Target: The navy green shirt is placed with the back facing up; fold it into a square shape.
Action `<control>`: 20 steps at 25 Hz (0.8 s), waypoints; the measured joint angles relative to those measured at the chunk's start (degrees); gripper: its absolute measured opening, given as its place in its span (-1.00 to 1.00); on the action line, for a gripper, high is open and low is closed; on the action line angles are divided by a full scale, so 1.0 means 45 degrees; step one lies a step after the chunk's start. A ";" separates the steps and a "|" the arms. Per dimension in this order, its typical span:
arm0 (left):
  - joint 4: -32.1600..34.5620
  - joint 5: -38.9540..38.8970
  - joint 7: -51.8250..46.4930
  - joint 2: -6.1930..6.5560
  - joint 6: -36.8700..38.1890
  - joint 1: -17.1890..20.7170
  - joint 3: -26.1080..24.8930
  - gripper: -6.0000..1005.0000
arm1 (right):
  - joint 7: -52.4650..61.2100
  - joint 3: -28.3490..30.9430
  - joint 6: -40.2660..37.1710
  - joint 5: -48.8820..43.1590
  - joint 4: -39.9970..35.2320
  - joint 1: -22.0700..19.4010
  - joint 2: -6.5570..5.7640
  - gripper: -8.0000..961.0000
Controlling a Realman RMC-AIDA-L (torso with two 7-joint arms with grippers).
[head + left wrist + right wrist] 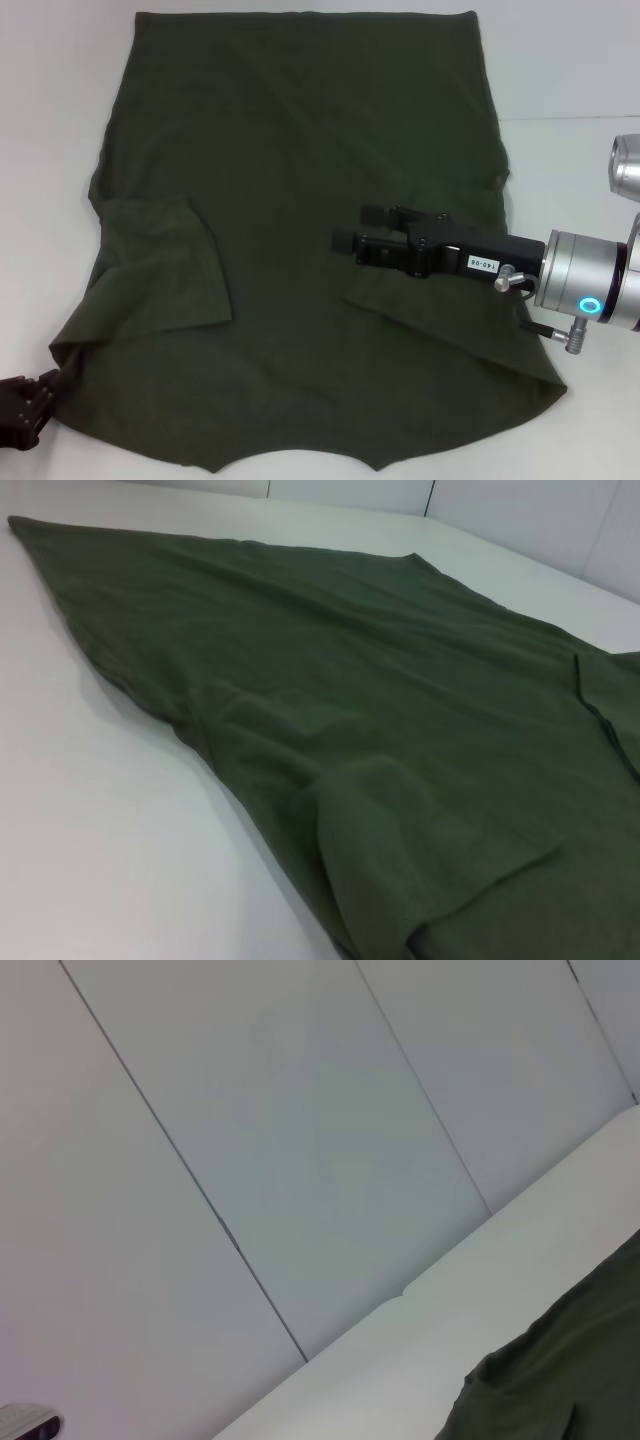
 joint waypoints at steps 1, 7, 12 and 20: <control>0.0025 0.0000 -0.0019 -0.0002 0.0008 -0.0011 0.0002 -0.47 | 0.0000 0.0000 0.0000 0.0001 -0.0001 0.0000 0.0000 0.96; 0.0029 0.0021 -0.0273 0.0019 0.0170 -0.0090 0.0013 -0.82 | 0.0022 -0.0002 0.0037 0.0004 0.0000 0.0000 -0.0003 0.96; 0.0203 -0.0071 -0.0933 0.0044 0.1400 -0.0178 -0.0021 -0.89 | 0.1018 -0.0111 0.0097 -0.0189 -0.0447 -0.0116 -0.0104 0.96; 0.0227 -0.0223 -0.1386 0.0027 0.2500 -0.0366 -0.0096 -0.89 | 0.5325 -0.0157 -0.0964 -0.2219 -0.2473 -0.0802 -0.0884 0.96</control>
